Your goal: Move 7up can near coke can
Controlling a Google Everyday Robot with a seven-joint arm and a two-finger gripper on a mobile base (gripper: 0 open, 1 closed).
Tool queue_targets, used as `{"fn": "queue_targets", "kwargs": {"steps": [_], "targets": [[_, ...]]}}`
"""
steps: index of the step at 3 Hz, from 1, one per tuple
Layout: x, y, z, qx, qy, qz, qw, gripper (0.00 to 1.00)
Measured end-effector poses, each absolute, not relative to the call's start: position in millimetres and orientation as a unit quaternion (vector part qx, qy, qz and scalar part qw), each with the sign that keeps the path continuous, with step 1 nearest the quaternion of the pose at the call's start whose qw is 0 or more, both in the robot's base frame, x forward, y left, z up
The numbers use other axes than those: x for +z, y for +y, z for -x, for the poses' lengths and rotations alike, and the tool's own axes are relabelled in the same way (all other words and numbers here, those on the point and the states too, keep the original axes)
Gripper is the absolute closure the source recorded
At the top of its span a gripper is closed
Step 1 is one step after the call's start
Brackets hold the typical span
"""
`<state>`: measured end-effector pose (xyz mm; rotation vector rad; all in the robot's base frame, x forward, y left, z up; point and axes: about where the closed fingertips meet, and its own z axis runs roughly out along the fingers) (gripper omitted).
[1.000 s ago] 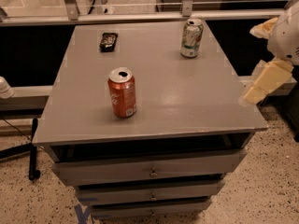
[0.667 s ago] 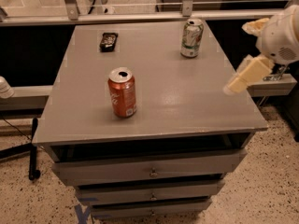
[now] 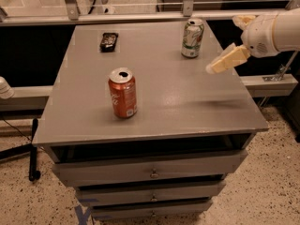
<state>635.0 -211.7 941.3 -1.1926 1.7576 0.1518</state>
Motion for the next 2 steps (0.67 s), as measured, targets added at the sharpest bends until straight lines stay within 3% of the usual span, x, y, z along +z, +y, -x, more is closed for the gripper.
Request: {"fn": "queue_targets", "kwargs": {"steps": [2], "targets": [[925, -207, -713, 0.091, 0.714, 0.443, 0.534, 0.0]]}}
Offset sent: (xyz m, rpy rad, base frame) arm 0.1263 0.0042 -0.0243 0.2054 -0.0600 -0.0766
